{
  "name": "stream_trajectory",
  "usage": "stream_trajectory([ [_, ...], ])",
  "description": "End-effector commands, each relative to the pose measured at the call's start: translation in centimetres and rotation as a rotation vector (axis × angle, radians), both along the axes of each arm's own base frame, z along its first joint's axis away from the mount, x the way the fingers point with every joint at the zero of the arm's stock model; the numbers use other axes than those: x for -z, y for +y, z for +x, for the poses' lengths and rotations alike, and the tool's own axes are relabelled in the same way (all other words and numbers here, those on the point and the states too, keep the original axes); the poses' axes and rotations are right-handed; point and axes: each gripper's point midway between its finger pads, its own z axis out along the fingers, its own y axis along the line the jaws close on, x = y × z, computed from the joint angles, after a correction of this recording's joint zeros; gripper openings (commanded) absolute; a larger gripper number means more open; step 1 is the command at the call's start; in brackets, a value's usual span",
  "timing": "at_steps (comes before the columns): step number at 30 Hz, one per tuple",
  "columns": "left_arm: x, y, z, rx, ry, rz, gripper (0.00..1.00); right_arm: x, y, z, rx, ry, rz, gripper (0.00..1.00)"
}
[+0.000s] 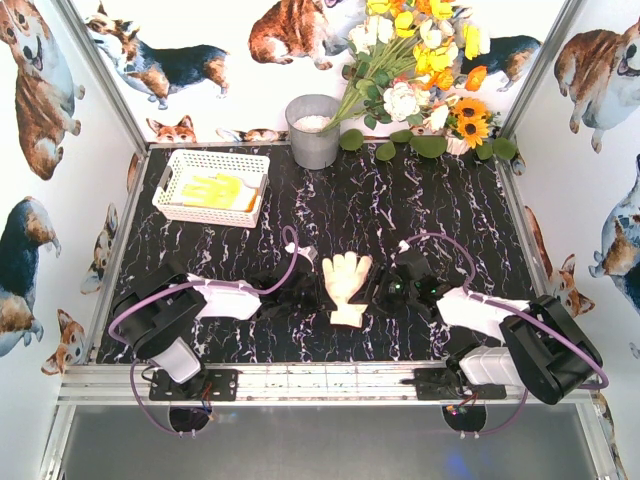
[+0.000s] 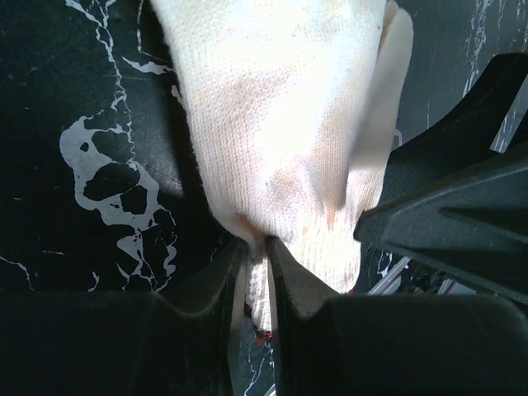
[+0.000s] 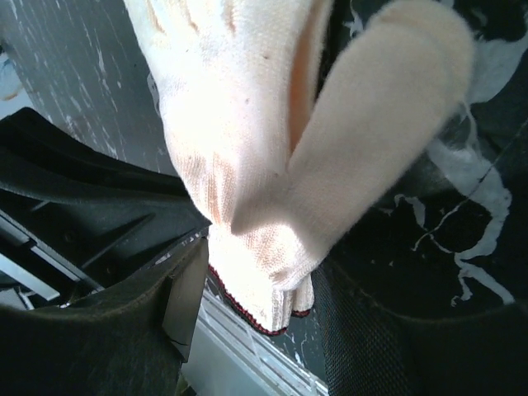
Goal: Put the gloves into the storage basket
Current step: Pick up the glove from the center of the board.
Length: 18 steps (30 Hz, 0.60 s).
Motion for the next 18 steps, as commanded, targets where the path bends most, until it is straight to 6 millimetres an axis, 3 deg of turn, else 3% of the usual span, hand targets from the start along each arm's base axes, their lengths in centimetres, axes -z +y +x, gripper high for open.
stream_trajectory([
  [1, 1.0, 0.4, 0.0, -0.012, 0.022, 0.02, 0.11, 1.3, -0.1, -2.1, -0.033, 0.076, 0.016, 0.55],
  [8, 1.6, 0.2, -0.2, -0.025, 0.045, 0.0, 0.1, 1.2, 0.2, -2.7, -0.043, 0.095, 0.043, 0.52],
  [12, 0.8, -0.2, -0.3, -0.028, 0.048, -0.048, 0.11, 1.1, 0.4, -2.6, -0.032, 0.116, 0.058, 0.37],
  [14, 0.8, -0.1, -0.3, -0.04, 0.053, -0.056, 0.13, 0.9, 0.6, -2.5, -0.024, 0.127, 0.065, 0.24],
  [18, -0.9, 0.3, 0.0, -0.056, 0.032, -0.098, 0.25, 0.1, 1.0, -2.1, -0.002, 0.142, 0.09, 0.03],
])
